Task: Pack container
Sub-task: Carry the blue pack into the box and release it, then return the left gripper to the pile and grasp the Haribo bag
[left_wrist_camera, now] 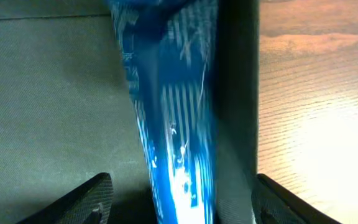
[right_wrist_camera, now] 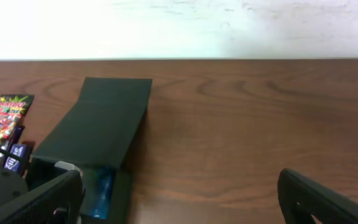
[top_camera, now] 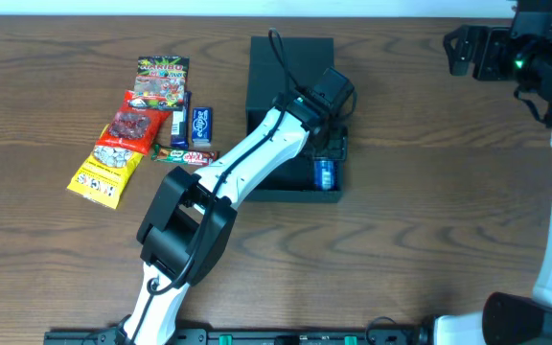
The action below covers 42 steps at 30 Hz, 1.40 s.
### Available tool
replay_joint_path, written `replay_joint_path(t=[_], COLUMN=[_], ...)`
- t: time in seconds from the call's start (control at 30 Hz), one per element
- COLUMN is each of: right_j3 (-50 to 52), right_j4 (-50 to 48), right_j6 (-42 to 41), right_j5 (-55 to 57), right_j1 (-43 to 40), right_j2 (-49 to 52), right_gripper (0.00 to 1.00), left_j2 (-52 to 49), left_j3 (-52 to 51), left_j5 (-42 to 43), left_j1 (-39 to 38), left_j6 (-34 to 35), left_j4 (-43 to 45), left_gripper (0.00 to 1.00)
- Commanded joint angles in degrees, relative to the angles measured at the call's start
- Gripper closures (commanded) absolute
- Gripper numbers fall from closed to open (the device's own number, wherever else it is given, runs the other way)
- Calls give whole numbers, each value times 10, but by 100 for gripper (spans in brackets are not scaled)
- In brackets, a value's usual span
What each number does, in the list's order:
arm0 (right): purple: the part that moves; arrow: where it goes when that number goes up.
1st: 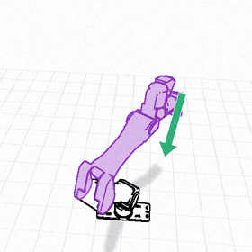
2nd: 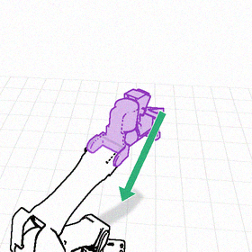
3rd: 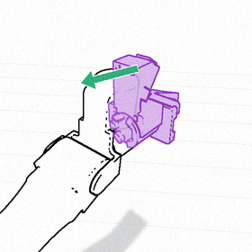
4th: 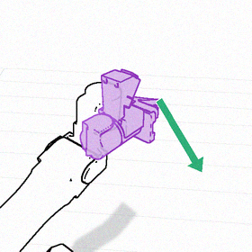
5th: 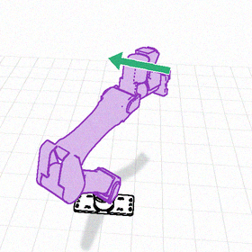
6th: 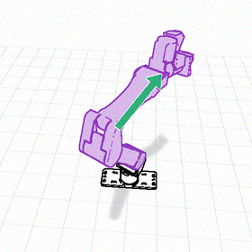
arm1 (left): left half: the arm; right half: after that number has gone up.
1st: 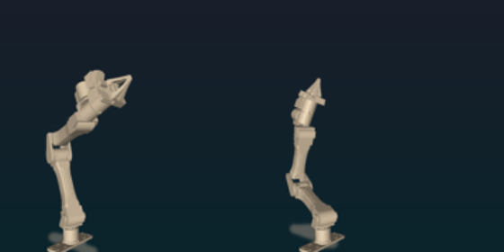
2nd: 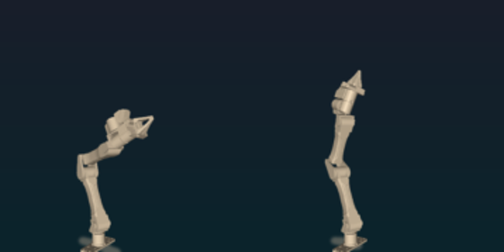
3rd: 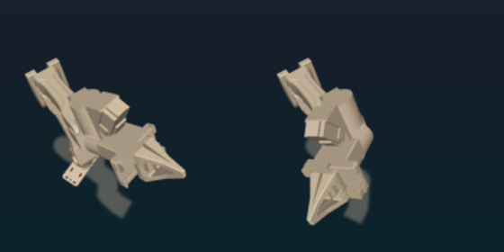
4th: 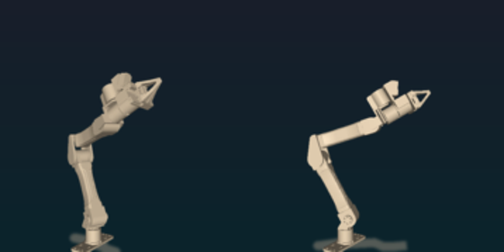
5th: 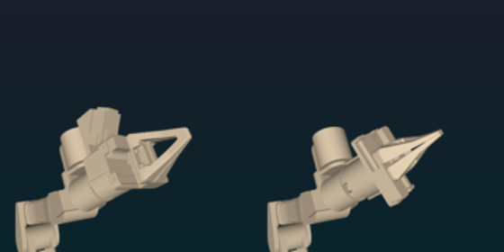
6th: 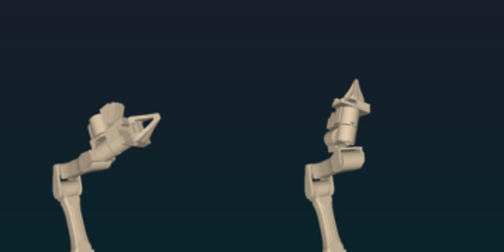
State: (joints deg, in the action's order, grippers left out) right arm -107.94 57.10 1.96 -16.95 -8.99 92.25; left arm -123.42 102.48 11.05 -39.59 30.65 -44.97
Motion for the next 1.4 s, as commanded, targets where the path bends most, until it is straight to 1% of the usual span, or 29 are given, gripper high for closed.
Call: replay_joint_path(t=[0.0,0.17,0.27,0.33,0.4,0.47,0.53,0.6,0.73,0.9,1.0,1.1,1.23,1.27,1.37], right_j3=[-3,-3,-3,-3,-3,-3,-3,-3,-3,-2,0,1,4,5,8], right_j4=[2,2,3,4,4,4,4,4,3,-2,-8,-9,-8,-8,-9], right_j6=[9,9,9,10,16,18,20,20,20,19,19,19,13,13,13], right_j5=[0,0,0,0,0,0,0,0,0,0,0,0,0,0,0], right_j1=[-5,-5,-5,-5,-5,-5,-5,-5,-5,-5,-5,-5,-2,-2,-2], right_j2=[-1,-1,-1,-1,-1,-1,-1,-1,-1,1,1,3,5,6,7], right_gripper=[1,1,1,1,1,1,1,1,1,1,1,1,1,1,1], left_j2=[-6,-5,-5,-4,-1,8,18,26,30,28,28,28,11,4,-23], left_j3=[16,31,54,73,90,107,118,125,129,129,128,126,124,124,124], left_j5=[6,9,3,-19,-59,-104,-130,-132,-135,-191,-231,-258,-287,-298,-329], left_j1=[-1,3,10,17,28,45,71,100,173,247,282,297,302,302,301], left_j6=[1,-12,-24,-29,-35,-35,-35,-41,-77,-118,-166,-216,-324,-348,-389], left_j4=[-2,-15,-37,-60,-86,-109,-119,-119,-105,-90,-57,-16,46,54,64], left_gripper=[26,27,32,35,36,36,31,28,26,25,24,24,23,21,17])
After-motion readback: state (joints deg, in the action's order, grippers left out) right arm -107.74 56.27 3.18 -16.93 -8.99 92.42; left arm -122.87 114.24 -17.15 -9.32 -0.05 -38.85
